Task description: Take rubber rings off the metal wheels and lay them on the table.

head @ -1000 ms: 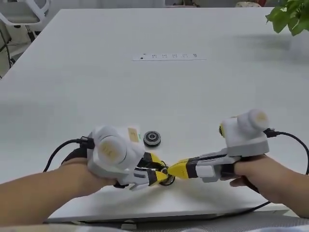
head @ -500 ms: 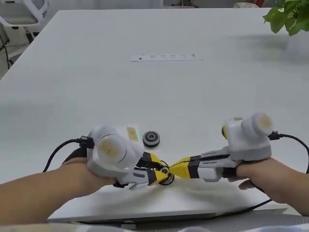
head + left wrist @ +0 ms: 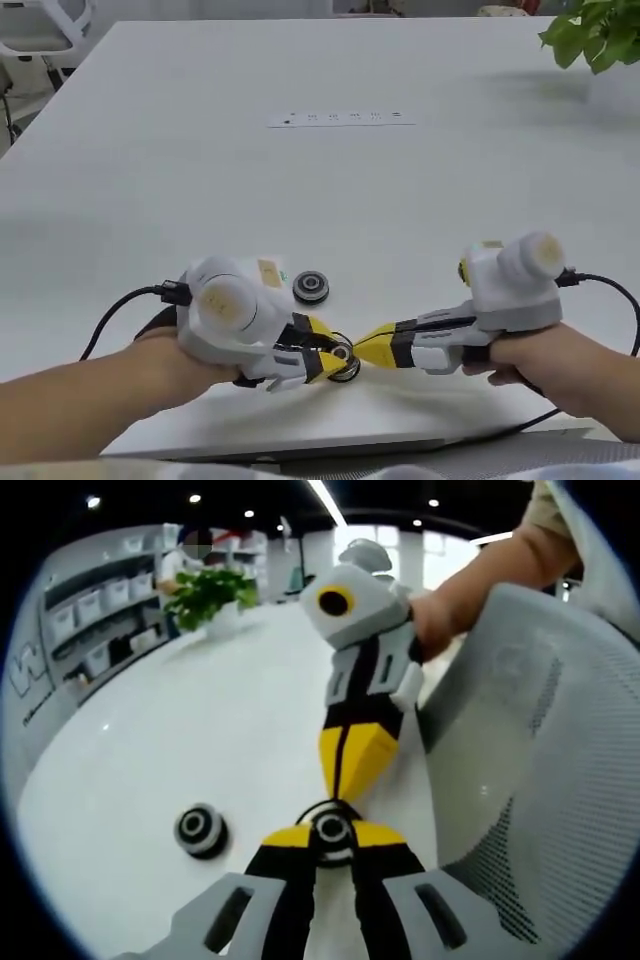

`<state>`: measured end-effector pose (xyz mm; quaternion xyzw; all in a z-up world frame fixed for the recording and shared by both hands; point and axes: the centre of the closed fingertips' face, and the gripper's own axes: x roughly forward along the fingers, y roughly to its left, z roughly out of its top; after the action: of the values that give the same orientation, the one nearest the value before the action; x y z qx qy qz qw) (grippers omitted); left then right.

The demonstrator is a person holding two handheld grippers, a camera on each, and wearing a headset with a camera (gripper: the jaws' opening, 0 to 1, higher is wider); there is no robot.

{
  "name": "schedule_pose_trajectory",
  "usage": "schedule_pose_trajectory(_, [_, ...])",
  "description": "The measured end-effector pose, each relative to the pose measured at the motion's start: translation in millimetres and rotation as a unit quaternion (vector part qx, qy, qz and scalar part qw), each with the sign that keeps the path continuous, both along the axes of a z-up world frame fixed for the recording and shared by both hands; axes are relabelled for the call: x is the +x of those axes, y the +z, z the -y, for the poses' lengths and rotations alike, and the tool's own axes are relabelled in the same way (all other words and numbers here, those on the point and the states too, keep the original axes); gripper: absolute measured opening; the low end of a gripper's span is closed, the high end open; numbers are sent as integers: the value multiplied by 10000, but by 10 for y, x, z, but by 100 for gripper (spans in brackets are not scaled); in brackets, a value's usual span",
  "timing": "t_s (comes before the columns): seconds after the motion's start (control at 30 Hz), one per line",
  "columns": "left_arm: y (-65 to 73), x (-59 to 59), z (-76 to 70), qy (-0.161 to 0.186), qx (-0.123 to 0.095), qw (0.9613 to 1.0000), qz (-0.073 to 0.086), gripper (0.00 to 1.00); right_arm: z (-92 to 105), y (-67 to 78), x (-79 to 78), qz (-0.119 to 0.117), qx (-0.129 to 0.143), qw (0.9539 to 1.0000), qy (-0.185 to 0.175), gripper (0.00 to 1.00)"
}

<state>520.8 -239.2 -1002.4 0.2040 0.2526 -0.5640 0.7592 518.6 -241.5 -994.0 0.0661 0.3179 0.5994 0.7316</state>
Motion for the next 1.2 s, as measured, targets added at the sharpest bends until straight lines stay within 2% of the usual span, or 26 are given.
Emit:
schedule_pose_trajectory(0.33, [28,-6,-1,-82,13,10000,36,14,-19,39,10,58,88,9999,29,0])
schedule_pose_trajectory(0.43, [81,-36,6,-143,-36,9999,39,13,-22,68,14,51,134,9999,17,0])
schedule_pose_trajectory(0.8, [314,-140,1,-250,-209,9994,88,22,-31,163,15,39,214,9998,-21,0])
schedule_pose_trajectory(0.97, [439,-144,-65,-158,-328,9992,168,28,-39,199,20,36,232,9997,-26,0])
schedule_pose_trajectory(1.03, [473,-120,-102,-75,-351,9991,231,34,-46,232,20,37,249,9997,-24,0])
schedule_pose_trajectory(1.2, [544,-99,-227,57,-408,9989,212,37,-75,297,40,71,249,9997,14,0])
